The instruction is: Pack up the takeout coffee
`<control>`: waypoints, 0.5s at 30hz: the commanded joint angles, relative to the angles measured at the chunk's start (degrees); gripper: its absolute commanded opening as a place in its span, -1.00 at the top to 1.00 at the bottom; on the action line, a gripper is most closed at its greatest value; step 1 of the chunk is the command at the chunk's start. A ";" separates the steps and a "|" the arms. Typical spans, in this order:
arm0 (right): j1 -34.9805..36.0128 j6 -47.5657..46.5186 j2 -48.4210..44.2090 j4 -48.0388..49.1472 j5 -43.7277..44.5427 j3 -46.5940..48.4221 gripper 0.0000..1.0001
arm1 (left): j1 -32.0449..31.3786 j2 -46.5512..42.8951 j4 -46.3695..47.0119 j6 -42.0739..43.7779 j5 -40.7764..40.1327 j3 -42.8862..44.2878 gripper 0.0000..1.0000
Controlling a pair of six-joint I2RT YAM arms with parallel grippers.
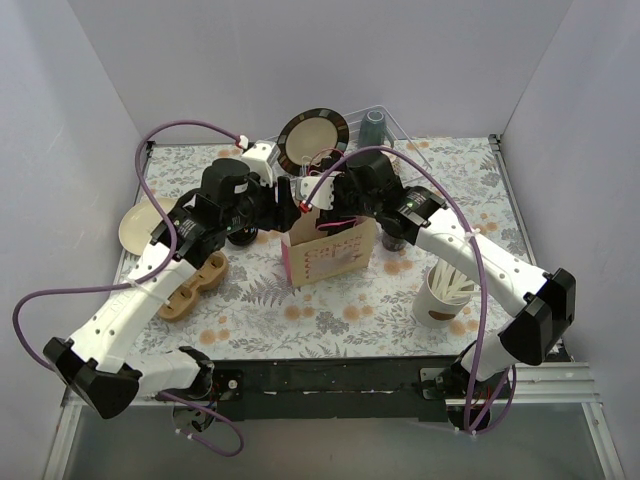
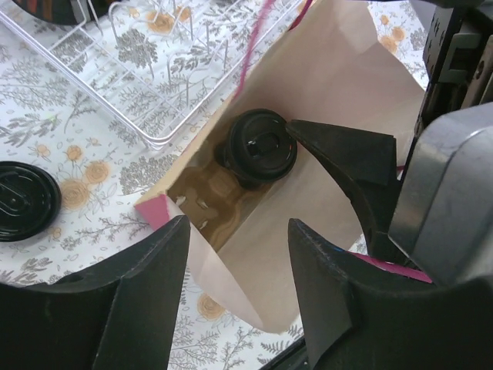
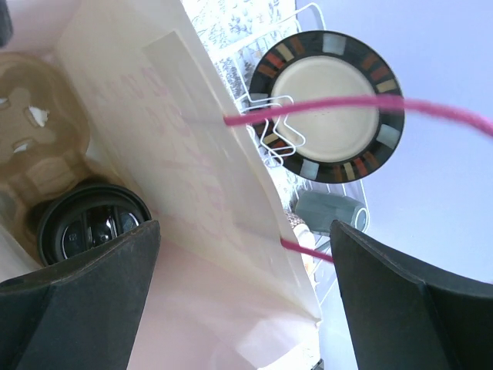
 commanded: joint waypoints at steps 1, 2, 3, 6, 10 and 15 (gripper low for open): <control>-0.60 2.07 0.09 4.66 -0.40 3.40 -0.97 | 0.00 -0.33 0.22 2.12 -2.49 3.63 -0.08; -0.60 2.16 0.01 4.93 -0.31 3.40 -0.97 | 0.00 -0.42 -0.04 2.64 -2.50 4.24 -0.11; -0.60 2.51 -0.08 5.28 -0.22 3.32 -0.97 | 0.00 -0.42 -0.22 2.91 -4.33 4.51 -0.12; -0.60 3.39 -0.52 6.16 -0.14 3.49 -0.97 | 0.00 -0.95 -0.75 3.52 -7.14 5.47 -0.19; -0.69 4.97 -1.22 6.51 0.21 3.84 -0.97 | 0.00 -1.74 -1.54 5.02 -10.57 6.62 -0.30; -1.04 7.08 -1.93 5.99 -0.84 4.19 -0.97 | 0.00 -3.23 -1.89 6.43 -12.87 7.50 -0.39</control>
